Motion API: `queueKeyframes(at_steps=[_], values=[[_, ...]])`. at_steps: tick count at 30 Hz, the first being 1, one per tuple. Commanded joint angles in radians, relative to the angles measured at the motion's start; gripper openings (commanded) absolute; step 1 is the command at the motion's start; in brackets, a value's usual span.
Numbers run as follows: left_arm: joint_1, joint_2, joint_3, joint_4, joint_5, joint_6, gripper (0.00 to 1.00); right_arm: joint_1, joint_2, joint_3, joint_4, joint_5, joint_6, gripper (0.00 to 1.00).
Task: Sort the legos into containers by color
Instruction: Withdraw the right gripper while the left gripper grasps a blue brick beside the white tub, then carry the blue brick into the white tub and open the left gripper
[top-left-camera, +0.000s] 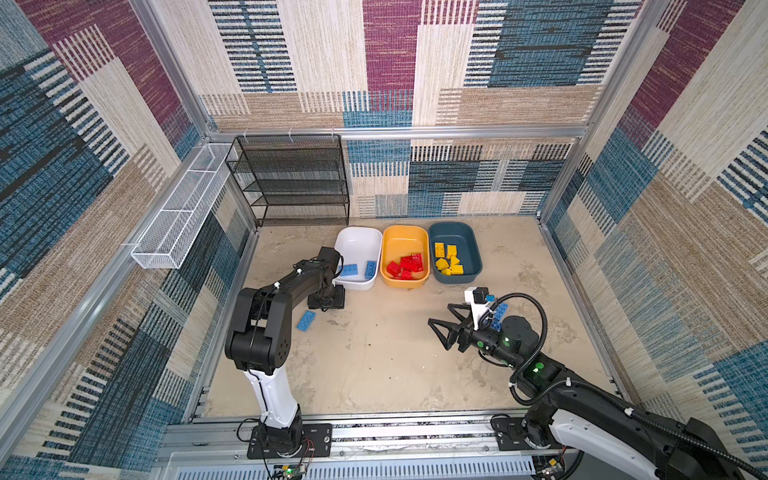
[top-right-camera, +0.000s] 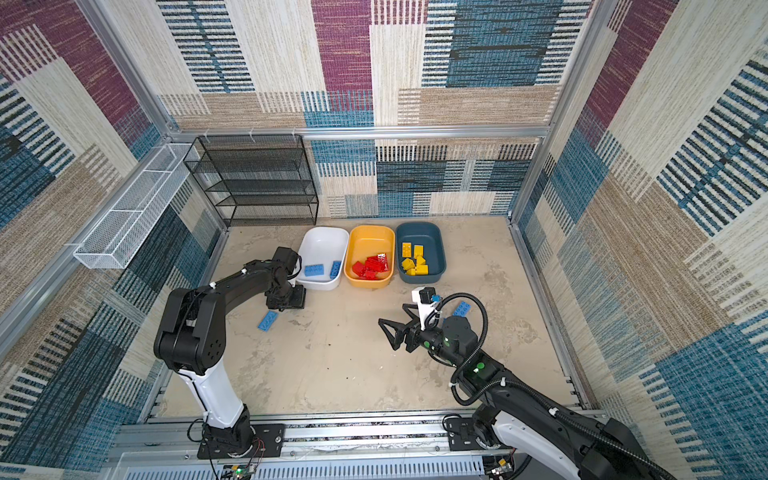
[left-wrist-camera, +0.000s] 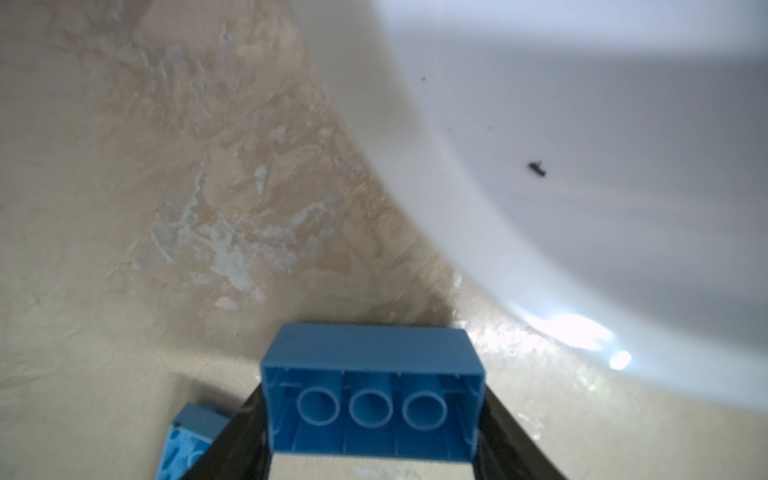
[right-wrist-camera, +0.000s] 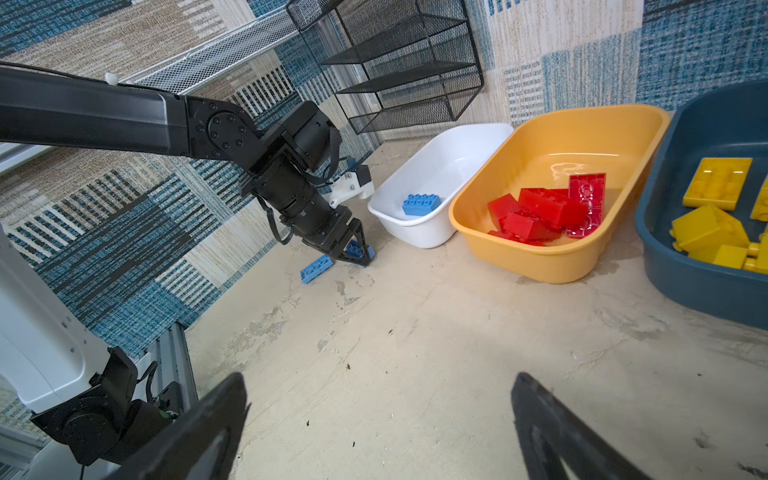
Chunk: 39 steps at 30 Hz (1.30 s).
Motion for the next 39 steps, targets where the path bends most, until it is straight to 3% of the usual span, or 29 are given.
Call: queueKeyframes(at_steps=[1, 12, 18, 28, 39], values=[[0.001, -0.036, -0.002, -0.017, 0.019, -0.005, 0.50, 0.000, -0.003, -0.001, 0.033, 0.017, 0.006, 1.00], [-0.003, -0.150, 0.171, -0.133, 0.109, -0.011, 0.49, -0.001, 0.017, -0.001, 0.041, 0.012, 0.013, 1.00], [-0.020, -0.080, 0.345, -0.205, 0.134, 0.003, 0.49, 0.000, 0.034, 0.005, 0.035, 0.017, 0.012, 0.99], [-0.041, 0.052, 0.500, -0.215, 0.162, -0.002, 0.49, 0.000, 0.021, 0.022, -0.044, 0.079, 0.009, 1.00], [-0.053, 0.242, 0.654, -0.231, 0.141, -0.018, 0.49, 0.000, -0.122, -0.032, -0.142, 0.128, 0.005, 1.00]])
